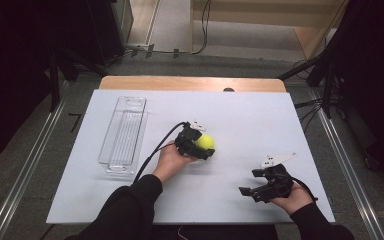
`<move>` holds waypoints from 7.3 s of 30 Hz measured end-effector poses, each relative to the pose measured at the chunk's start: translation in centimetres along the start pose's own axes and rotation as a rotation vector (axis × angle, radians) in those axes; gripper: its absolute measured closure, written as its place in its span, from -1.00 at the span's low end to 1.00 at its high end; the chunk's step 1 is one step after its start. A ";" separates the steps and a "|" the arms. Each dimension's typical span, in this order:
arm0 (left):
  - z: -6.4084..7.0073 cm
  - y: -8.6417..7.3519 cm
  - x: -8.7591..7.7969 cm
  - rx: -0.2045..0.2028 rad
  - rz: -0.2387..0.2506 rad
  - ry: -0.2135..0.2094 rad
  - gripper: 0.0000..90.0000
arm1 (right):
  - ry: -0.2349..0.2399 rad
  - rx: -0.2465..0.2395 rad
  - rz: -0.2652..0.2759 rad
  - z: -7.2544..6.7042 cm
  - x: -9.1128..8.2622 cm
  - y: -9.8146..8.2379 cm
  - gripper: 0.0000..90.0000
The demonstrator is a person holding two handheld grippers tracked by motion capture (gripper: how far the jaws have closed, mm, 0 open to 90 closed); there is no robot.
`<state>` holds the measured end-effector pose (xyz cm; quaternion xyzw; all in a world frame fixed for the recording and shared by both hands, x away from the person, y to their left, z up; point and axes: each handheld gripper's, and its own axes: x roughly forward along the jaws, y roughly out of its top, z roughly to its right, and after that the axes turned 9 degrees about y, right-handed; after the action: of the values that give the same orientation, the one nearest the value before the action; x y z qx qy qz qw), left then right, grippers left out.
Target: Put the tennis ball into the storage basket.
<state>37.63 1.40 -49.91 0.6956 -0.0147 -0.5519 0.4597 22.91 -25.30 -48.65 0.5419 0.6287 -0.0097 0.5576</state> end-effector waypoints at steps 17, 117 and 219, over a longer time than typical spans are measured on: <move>-0.2 0.1 -0.2 -0.019 0.004 0.003 -0.43 | 0.000 0.003 -0.003 0.0 0.0 0.0 -0.75; -2.5 2.3 -10.5 -0.053 -0.005 -0.063 -0.43 | 0.001 -0.013 -0.005 0.1 0.0 0.1 -0.75; -11.0 -1.3 -17.0 -0.256 0.027 0.118 -0.43 | 0.010 -0.020 -0.012 0.1 0.4 0.6 -0.75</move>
<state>38.91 18.00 -38.30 0.6623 0.0736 -0.5010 0.5523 23.45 -24.84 -48.62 0.5325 0.6351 -0.0041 0.5596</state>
